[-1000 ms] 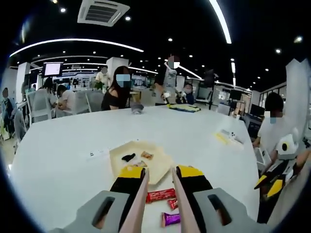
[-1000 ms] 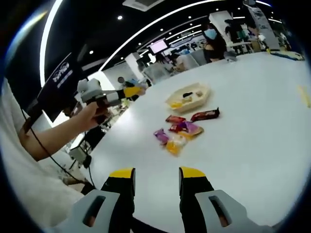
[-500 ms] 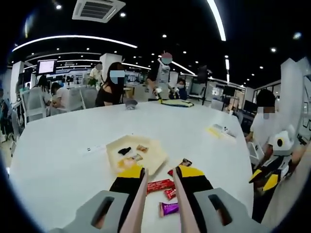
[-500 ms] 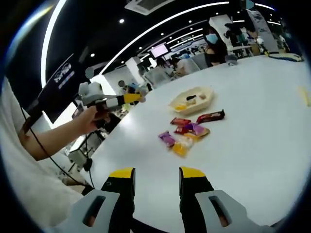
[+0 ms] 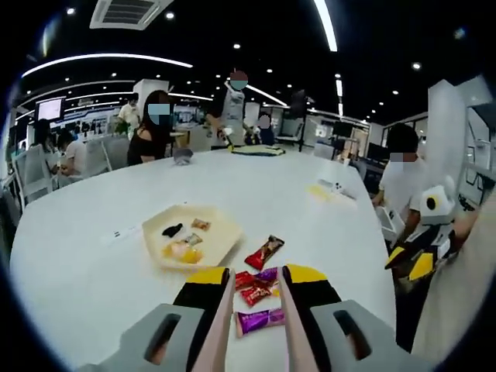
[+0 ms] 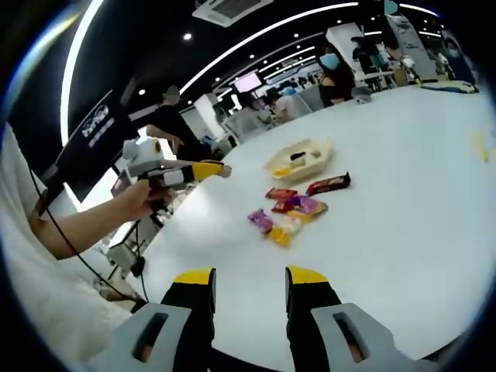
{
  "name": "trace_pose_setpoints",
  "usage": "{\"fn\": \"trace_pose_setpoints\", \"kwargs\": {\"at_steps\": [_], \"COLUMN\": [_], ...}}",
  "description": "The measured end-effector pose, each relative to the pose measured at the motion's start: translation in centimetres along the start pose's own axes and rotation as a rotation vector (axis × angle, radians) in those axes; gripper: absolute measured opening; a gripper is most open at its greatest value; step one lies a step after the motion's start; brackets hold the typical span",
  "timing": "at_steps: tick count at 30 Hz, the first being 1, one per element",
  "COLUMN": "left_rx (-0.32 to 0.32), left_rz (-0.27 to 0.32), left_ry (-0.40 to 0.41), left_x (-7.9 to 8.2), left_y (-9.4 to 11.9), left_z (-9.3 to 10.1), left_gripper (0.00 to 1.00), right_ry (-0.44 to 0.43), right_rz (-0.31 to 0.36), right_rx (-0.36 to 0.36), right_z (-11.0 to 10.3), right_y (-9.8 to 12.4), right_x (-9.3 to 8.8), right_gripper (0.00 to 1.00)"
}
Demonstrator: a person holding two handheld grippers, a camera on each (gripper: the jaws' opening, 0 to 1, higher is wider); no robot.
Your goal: Place the target food into the container with the food tongs after gripping and lifting it, then release it inside without dropping or visibly crushing the food.
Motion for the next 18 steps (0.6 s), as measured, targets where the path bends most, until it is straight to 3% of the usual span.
{"fn": "trace_pose_setpoints", "kwargs": {"at_steps": [9,18], "left_rx": [-0.116,-0.186], "left_rz": [-0.101,-0.153], "left_ry": [-0.050,-0.117], "left_x": [-1.5,-2.4], "left_y": [-1.3,-2.4], "left_z": [0.7,0.8], "left_gripper": [0.27,0.27], "right_ry": [-0.026,-0.047], "right_rz": [0.012,0.021], "right_rx": [-0.022,-0.036], "right_z": [0.7,1.2], "right_y": [0.4,0.8], "right_x": [0.0,-0.1], "right_gripper": [0.35,0.35]}}
Point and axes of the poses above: the point that each gripper's makers call its tool centre point, and the gripper's own axes: y roughly backward along the fingers, z roughly to its right, x roughly out of its top, the point moved 9 cm from there along y, roughly backward along the fingers, and after that the axes turned 5 degrees about -z, right-handed, at the moved point
